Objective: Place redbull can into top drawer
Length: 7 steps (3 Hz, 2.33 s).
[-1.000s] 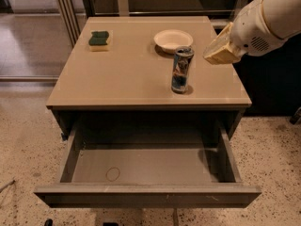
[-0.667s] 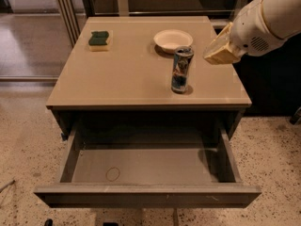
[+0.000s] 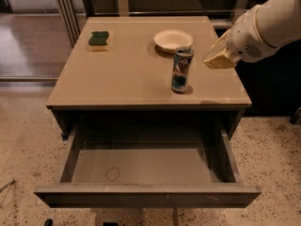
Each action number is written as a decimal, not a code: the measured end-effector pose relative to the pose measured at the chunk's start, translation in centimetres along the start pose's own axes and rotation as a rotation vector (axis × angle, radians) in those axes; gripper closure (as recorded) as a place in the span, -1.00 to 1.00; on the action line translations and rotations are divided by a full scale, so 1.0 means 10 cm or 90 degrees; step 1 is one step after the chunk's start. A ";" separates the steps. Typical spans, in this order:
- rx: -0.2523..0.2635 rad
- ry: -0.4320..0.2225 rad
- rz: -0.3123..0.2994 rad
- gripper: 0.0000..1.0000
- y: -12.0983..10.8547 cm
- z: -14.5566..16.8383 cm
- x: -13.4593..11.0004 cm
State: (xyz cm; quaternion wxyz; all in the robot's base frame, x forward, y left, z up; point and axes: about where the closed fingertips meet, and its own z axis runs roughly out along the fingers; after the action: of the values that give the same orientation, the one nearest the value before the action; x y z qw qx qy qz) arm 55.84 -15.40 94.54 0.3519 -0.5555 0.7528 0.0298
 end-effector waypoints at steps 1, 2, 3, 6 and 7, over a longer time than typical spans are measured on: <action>0.000 -0.001 0.008 -0.41 -0.03 0.11 0.05; -0.003 -0.006 0.015 -0.83 -0.06 0.21 0.06; -0.012 -0.018 0.022 -0.88 -0.09 0.33 0.03; -0.068 -0.084 0.039 -0.86 -0.15 0.92 -0.28; -0.069 -0.084 0.039 -0.48 -0.15 0.92 -0.28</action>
Offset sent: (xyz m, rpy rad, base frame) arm 0.0257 0.0006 -0.0273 0.0386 0.0205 -0.0210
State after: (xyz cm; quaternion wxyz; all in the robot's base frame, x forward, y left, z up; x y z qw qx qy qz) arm 62.02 -9.70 89.69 0.3693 -0.5471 0.7420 0.1175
